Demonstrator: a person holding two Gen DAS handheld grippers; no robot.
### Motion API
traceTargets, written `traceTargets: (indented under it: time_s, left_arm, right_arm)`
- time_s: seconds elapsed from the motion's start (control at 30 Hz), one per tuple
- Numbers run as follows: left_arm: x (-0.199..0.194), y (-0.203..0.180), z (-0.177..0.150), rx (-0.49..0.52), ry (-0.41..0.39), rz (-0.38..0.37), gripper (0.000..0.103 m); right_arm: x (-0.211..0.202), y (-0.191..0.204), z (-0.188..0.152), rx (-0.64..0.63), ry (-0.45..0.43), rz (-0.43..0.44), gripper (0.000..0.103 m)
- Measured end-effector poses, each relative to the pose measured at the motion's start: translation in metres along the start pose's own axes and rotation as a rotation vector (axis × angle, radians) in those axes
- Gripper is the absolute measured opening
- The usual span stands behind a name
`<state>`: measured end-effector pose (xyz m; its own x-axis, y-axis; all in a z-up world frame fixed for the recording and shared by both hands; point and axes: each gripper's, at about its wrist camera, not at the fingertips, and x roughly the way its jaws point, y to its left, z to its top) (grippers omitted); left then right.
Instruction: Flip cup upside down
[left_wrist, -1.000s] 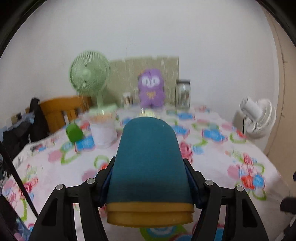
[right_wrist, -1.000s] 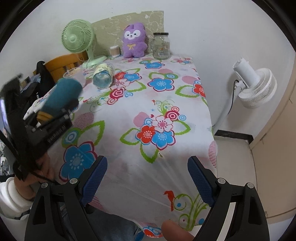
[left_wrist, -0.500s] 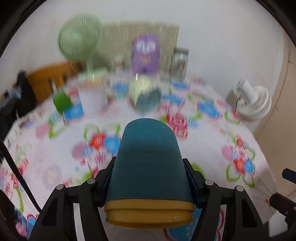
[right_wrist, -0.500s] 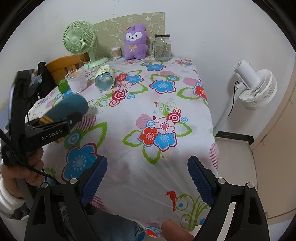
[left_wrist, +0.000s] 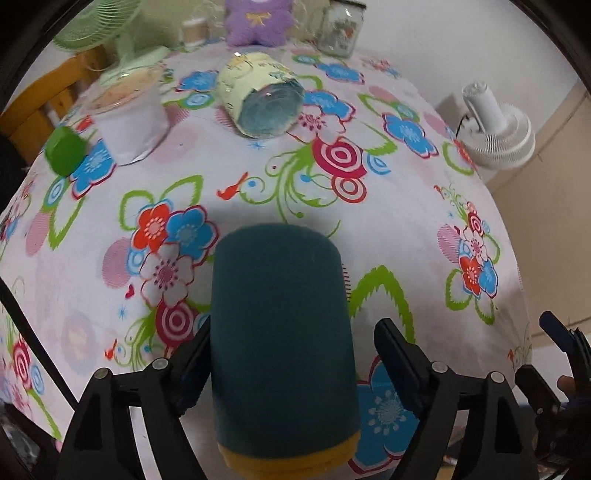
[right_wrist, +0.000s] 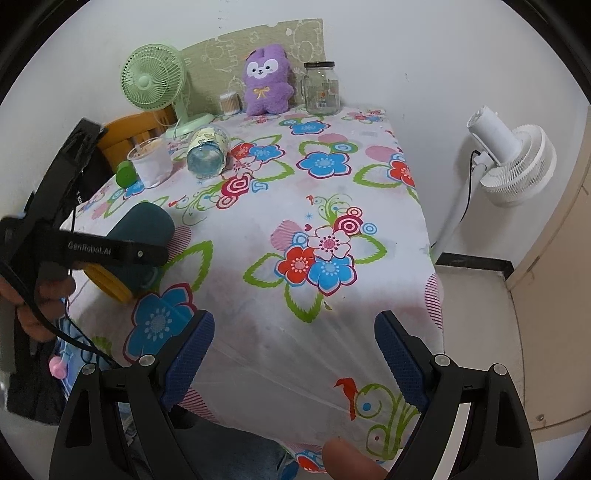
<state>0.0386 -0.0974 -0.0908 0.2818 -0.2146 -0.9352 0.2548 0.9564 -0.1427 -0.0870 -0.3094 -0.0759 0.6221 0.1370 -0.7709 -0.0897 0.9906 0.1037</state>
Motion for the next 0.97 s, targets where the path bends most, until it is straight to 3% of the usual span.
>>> traceTargets:
  time_s: [0.2,0.33,0.4,0.6,0.7,0.8,0.97]
  left_arm:
    - [0.015,-0.001,0.014,0.031,0.080,0.036,0.085]
    - [0.019,0.000,0.020,0.043,0.068,0.077,0.078]
    - [0.018,-0.001,0.019,0.052,0.062,0.093,0.069]
    - [0.013,0.007,0.018,0.036,0.036,0.092,0.068]
    - [-0.002,0.013,0.018,0.009,-0.066,0.092,0.068]
    - [-0.023,0.017,0.016,-0.012,-0.256,0.123,0.068]
    - [-0.037,0.017,-0.007,-0.029,-0.568,0.249,0.068]
  right_arm:
    - [0.001,-0.002,0.000,0.005,0.004,-0.001,0.090]
    - [0.004,-0.004,0.001,0.014,0.011,0.001,0.090]
    - [0.006,-0.005,0.001,0.018,0.014,0.003,0.090]
    - [0.010,-0.004,0.004,0.031,0.017,0.018,0.090]
    - [0.011,-0.001,0.004,0.020,0.017,0.018,0.090]
    - [0.010,0.002,0.004,0.005,0.014,0.006,0.090]
    - [0.007,0.004,0.005,-0.003,0.000,-0.006,0.090]
